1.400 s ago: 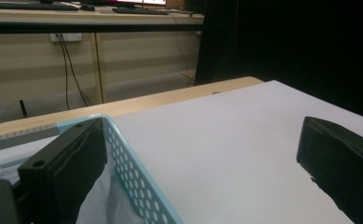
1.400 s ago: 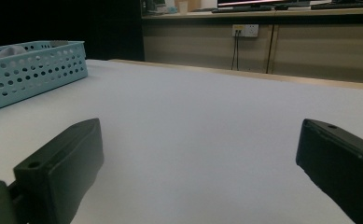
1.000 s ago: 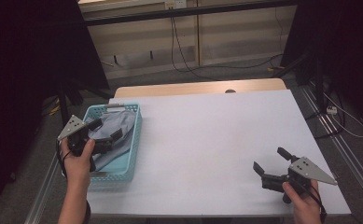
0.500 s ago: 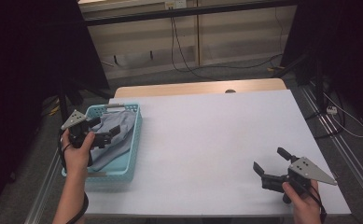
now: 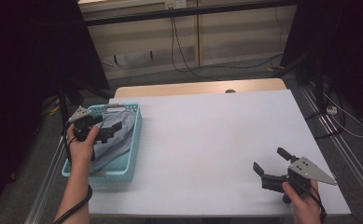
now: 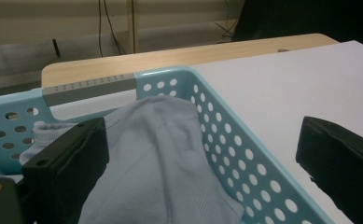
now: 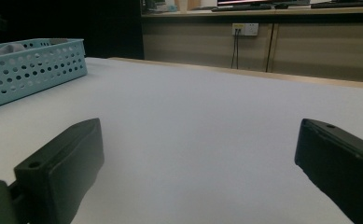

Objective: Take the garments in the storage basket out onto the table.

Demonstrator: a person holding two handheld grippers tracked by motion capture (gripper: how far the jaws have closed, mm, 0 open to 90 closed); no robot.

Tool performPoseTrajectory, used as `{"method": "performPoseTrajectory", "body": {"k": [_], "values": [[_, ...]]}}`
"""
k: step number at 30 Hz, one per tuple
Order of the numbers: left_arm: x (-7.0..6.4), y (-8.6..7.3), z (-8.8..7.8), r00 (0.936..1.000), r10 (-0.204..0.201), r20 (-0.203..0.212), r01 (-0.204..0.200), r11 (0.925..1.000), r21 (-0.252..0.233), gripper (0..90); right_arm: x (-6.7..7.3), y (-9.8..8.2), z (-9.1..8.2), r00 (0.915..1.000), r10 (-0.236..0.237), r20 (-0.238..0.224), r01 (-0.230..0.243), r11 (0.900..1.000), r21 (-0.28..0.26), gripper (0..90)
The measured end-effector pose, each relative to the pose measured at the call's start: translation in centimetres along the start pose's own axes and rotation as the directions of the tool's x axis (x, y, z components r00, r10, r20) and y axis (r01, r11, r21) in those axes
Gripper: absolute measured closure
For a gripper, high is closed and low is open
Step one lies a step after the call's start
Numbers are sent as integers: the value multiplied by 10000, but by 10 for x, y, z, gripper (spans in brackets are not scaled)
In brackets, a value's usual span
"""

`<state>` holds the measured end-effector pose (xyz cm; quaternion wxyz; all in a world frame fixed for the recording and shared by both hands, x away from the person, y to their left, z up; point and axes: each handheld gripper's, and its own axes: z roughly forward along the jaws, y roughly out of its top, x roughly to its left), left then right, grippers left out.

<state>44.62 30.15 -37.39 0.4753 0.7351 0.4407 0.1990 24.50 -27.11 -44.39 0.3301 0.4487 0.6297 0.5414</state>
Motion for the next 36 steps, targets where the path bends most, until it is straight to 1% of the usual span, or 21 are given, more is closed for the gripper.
{"method": "performPoseTrajectory", "body": {"k": [6, 7, 9, 12, 14, 16, 18, 22, 24, 28, 29, 32, 33, 34, 35, 36], "values": [[1, -3, 13, 10000, -34, -38, 36, 9995, 299, 29, -1, 0, 0, 10000, 78, -9, -78, 10000, -18, 11], [2, -4, 15, 10000, -66, -9, 66, 9995, 301, 30, -1, 0, 0, 9999, 98, -28, -98, 10000, -8, 10], [4, -6, 19, 9998, -204, -75, 206, 9992, 347, 31, -1, 0, 0, 10000, 80, -47, -80, 10000, -10, 11], [6, -9, 25, 9993, -339, -147, 346, 9980, 533, 31, 0, 0, 0, 10000, 46, -73, -46, 10000, -33, 12], [6, -10, 29, 9991, -388, -190, 402, 9960, 797, 32, 0, 0, 0, 9999, 84, -62, -85, 10000, -48, 12], [6, -11, 33, 9992, -390, -117, 399, 9949, 921, 33, -1, 0, -1, 9999, 141, -48, -141, 9999, -57, 12], [7, -12, 35, 9987, -416, -293, 447, 9924, 1145, 36, -1, 0, -1, 9999, 152, -39, -152, 9999, -40, 12], [12, -16, 37, 9976, -552, -422, 600, 9906, 1227, 46, -1, 0, -1, 9999, 156, -62, -156, 9999, -48, 12], [14, -18, 39, 9969, -499, -613, 579, 9891, 1355, 46, 0, 0, -1, 9999, 144, -78, -144, 9999, -20, 12], [17, -23, 42, 9962, -392, -774, 512, 9859, 1591, 47, 0, -1, 0, 9999, 124, -98, -124, 9999, -10, 12], [18, -25, 43, 9957, -346, -859, 486, 9849, 1660, 47, 0, -1, 0, 9999, 125, -101, -125, 9999, -10, 12], [19, -31, 47, 9955, -178, -926, 357, 9800, 1956, 44, 0, -1, 0, 9998, 151, -88, -151, 9999, 7, 12], [20, -33, 48, 9952, -156, -962, 357, 9769, 2108, 40, 0, -1, 0, 9998, 157, -90, -157, 9999, 1, 12], [20, -35, 50, 9941, -108, -1078, 365, 9704, 2389, 35, 0, -1, 0, 9998, 149, -89, -149, 9999, -1, 12], [20, -35, 51, 9932, -94, -1163, 380, 9684, 2466, 34, 0, -1, 0, 9998, 153, -101, -153, 9999, -1, 12], [20, -34, 52, 9937, -94, -1119, 375, 9670, 2520, 31, 0, -1, 0, 9998, 166, -125, -166, 9999, 7, 12]]}}
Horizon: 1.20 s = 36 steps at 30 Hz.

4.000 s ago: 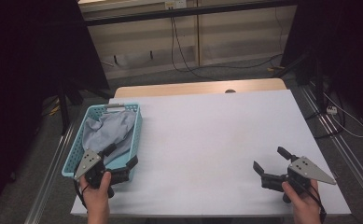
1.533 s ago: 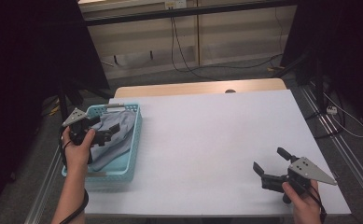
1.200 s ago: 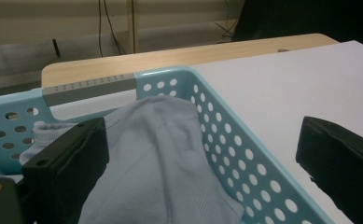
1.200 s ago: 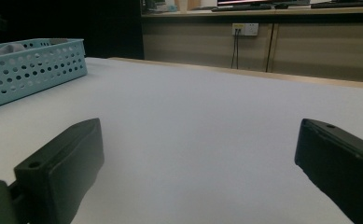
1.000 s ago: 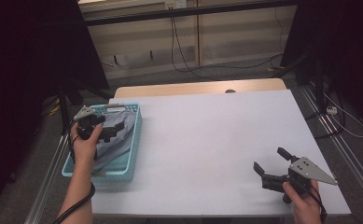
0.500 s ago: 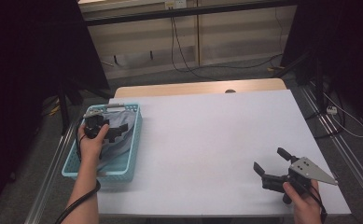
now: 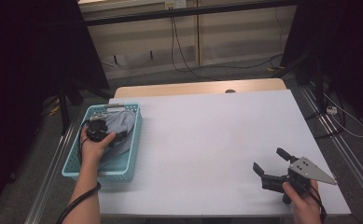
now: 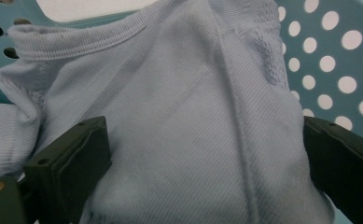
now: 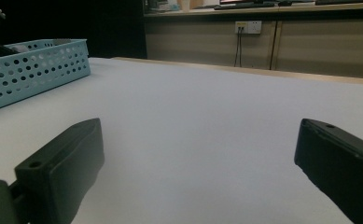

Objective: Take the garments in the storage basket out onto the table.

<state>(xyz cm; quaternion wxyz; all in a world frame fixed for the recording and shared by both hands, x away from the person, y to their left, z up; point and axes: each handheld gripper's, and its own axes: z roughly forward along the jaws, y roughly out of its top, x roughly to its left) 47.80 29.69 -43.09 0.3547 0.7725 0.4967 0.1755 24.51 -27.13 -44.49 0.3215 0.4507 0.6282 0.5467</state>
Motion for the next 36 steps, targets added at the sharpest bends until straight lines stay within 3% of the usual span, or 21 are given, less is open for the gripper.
{"method": "performPoseTrajectory", "body": {"k": [7, 13, 17, 25, 31, 36], "values": [[0, -3, 8, 10000, 3, -63, 0, 9988, 491, 9, 1, 0, 0, 10000, -64, -47, 64, 10000, 41, 12], [-5, -7, 16, 9963, 556, -657, -493, 9944, 934, 0, 1, 0, 0, 10000, -31, -70, 31, 10000, 8, 12], [-4, -8, 17, 9970, 411, -663, -350, 9953, 904, 1, 1, 0, 0, 10000, -38, -84, 38, 10000, 17, 12], [-6, -10, 20, 9947, 564, -866, -471, 9933, 1058, 1, 1, 0, 0, 9999, -27, -134, 27, 10000, 5, 13], [-8, -9, 22, 9934, 254, -1120, -122, 9930, 1174, 2, 1, 0, -1, 9998, -23, -185, 22, 10000, -24, 13], [-9, -8, 23, 9921, 251, -1228, -94, 9919, 1267, 2, 1, 0, -1, 9998, 13, -190, -13, 10000, -9, 14]]}}
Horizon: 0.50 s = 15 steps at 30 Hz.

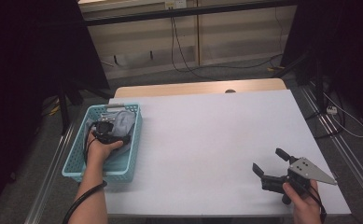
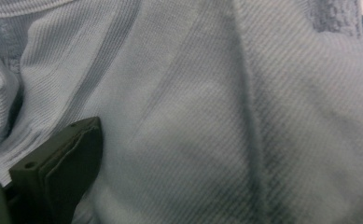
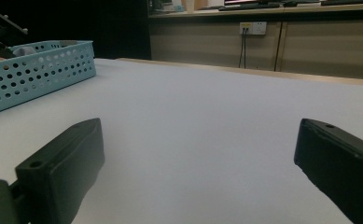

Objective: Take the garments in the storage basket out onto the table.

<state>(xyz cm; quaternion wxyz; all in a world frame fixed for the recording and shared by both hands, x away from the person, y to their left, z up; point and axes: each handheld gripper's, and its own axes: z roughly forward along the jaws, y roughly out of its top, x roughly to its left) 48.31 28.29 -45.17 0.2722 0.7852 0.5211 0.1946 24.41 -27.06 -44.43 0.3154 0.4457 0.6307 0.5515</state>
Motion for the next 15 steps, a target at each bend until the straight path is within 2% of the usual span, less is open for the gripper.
{"method": "performPoseTrajectory", "body": {"k": [10, 15], "values": [[0, -1, -1, 10000, -31, 17, 31, 10000, 2, 35, 0, 0, 0, 10000, -29, -20, 29, 10000, -8, 14], [3, -3, -5, 9998, -130, -118, 128, 9998, -156, 125, 0, 0, 0, 10000, -19, -15, 19, 10000, -22, 14]]}}
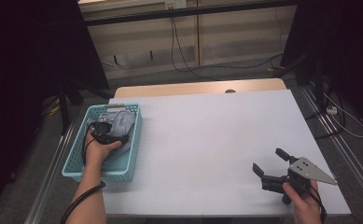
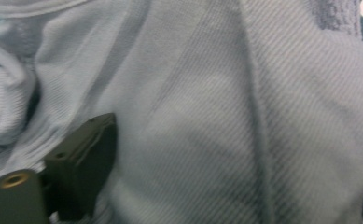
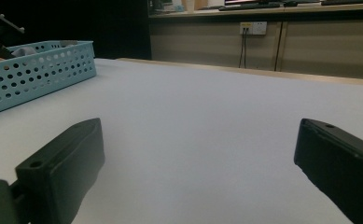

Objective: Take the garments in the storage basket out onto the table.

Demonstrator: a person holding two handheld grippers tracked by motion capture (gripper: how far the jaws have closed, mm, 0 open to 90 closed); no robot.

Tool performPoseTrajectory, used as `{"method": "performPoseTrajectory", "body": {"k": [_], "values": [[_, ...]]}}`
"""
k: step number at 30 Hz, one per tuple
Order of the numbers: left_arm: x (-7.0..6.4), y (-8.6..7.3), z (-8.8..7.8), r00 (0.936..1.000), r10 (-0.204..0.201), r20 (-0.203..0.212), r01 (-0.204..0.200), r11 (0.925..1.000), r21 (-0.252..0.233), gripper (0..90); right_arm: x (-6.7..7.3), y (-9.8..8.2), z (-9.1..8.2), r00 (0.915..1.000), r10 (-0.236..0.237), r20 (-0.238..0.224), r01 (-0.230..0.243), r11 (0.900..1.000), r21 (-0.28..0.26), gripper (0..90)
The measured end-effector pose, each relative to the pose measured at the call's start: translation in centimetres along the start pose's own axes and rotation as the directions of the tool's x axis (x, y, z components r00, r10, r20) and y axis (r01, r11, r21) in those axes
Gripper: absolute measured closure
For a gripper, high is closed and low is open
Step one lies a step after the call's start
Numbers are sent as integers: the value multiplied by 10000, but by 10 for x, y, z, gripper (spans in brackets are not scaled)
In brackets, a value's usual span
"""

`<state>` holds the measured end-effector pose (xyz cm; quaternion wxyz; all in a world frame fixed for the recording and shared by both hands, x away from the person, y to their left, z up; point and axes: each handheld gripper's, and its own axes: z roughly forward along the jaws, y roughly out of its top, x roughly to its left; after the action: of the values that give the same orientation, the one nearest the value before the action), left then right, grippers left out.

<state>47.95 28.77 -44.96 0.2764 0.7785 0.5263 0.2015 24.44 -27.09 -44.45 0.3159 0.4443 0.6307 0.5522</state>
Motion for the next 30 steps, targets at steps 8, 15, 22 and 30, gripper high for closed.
{"method": "performPoseTrajectory", "body": {"k": [8, 15, 22, 30], "values": [[4, 2, -6, 9996, -88, -275, 93, 9998, 189, 344, 0, 0, 0, 10000, -54, -19, 54, 10000, 44, 15], [6, 6, -9, 9987, -212, -467, 237, 9983, 539, 485, 0, 0, 0, 10000, -39, 0, 39, 10000, 35, 15], [5, 14, -10, 9972, -251, -703, 320, 9946, 991, 598, -1, 0, 0, 10000, -51, -37, 52, 9999, 94, 16], [1, 21, -13, 9965, 222, -802, -98, 9884, 1513, 655, -1, 0, -1, 10000, -53, -24, 53, 10000, 72, 19]]}}
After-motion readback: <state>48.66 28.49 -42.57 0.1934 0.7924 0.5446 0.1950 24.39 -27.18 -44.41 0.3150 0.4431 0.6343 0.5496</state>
